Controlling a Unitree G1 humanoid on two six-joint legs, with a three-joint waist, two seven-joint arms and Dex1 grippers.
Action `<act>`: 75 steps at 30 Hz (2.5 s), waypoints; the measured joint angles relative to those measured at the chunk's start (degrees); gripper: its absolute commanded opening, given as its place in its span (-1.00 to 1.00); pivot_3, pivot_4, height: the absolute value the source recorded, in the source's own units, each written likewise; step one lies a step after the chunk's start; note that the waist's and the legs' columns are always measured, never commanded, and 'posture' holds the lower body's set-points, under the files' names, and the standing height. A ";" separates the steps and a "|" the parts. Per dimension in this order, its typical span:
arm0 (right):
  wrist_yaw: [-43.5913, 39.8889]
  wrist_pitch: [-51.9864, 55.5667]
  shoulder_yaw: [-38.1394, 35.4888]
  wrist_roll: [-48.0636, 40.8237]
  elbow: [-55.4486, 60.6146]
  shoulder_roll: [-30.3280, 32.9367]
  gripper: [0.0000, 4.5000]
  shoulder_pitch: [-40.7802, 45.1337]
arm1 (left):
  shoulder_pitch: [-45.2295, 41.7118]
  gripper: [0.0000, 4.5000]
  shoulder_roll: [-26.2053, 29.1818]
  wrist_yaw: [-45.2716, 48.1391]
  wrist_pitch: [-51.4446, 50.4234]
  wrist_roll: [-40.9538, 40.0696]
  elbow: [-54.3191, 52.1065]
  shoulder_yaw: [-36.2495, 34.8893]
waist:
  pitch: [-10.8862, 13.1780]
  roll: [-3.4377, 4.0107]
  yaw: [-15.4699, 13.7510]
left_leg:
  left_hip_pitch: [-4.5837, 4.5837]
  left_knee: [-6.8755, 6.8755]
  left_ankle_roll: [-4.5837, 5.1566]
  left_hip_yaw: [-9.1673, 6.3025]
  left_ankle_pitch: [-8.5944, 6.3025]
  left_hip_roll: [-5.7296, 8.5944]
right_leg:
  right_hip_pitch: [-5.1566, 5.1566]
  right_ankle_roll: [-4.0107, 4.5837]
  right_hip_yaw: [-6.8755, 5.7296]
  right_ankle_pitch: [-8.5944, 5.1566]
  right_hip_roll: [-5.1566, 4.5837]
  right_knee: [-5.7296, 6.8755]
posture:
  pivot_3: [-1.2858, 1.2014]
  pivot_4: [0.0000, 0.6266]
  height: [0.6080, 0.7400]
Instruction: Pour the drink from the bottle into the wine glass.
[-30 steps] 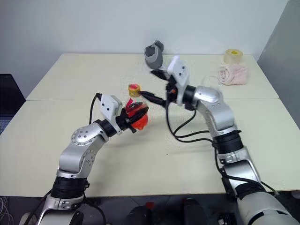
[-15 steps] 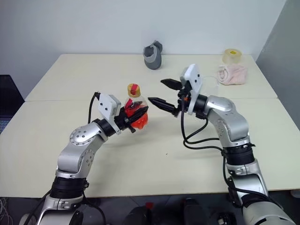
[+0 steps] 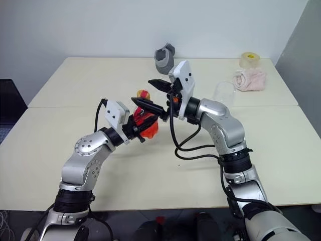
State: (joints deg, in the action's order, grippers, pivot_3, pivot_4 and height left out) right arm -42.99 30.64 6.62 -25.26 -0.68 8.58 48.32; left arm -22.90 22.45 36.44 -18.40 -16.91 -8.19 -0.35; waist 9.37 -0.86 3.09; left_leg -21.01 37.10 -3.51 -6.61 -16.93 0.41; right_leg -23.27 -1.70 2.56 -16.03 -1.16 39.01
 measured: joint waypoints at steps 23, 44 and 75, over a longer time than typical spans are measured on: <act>-0.89 0.32 0.74 0.18 -2.91 -0.56 -0.45 0.96 | 0.24 -0.42 -0.03 -0.76 -0.01 -0.01 -0.65 0.00 | 0.00 0.00 0.02 | 0.00 0.00 0.00 -0.01 0.00 0.00 | 0.00 0.00 0.00 0.00 0.00 0.00 | 0.03 -0.52 1.00; -7.42 9.23 1.54 -3.83 -3.49 4.79 -0.45 6.67 | 4.00 -0.42 1.32 0.46 -0.90 -2.16 -6.00 -0.08 | 0.01 0.02 -0.06 | -0.07 0.01 0.02 -0.02 -0.01 0.02 | -0.02 0.00 -0.03 0.00 -0.02 -0.03 | 0.03 -0.52 1.00; -3.28 -5.34 2.61 5.78 -7.10 2.39 0.93 6.38 | 1.90 -0.42 0.72 1.17 -0.30 -1.28 -3.08 1.35 | 0.01 0.02 -0.01 | -0.04 -0.01 0.01 -0.06 0.00 0.00 | -0.02 0.01 -0.05 0.00 -0.02 -0.01 | 0.03 -0.52 1.00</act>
State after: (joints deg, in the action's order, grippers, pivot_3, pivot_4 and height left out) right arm -46.27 25.30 9.23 -19.48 -7.77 10.97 54.70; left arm -21.00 23.16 37.60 -18.69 -18.19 -11.27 1.00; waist 9.39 -0.84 3.08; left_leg -21.05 37.10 -3.50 -6.67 -16.93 0.42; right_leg -23.30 -1.70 2.51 -16.02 -1.18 39.00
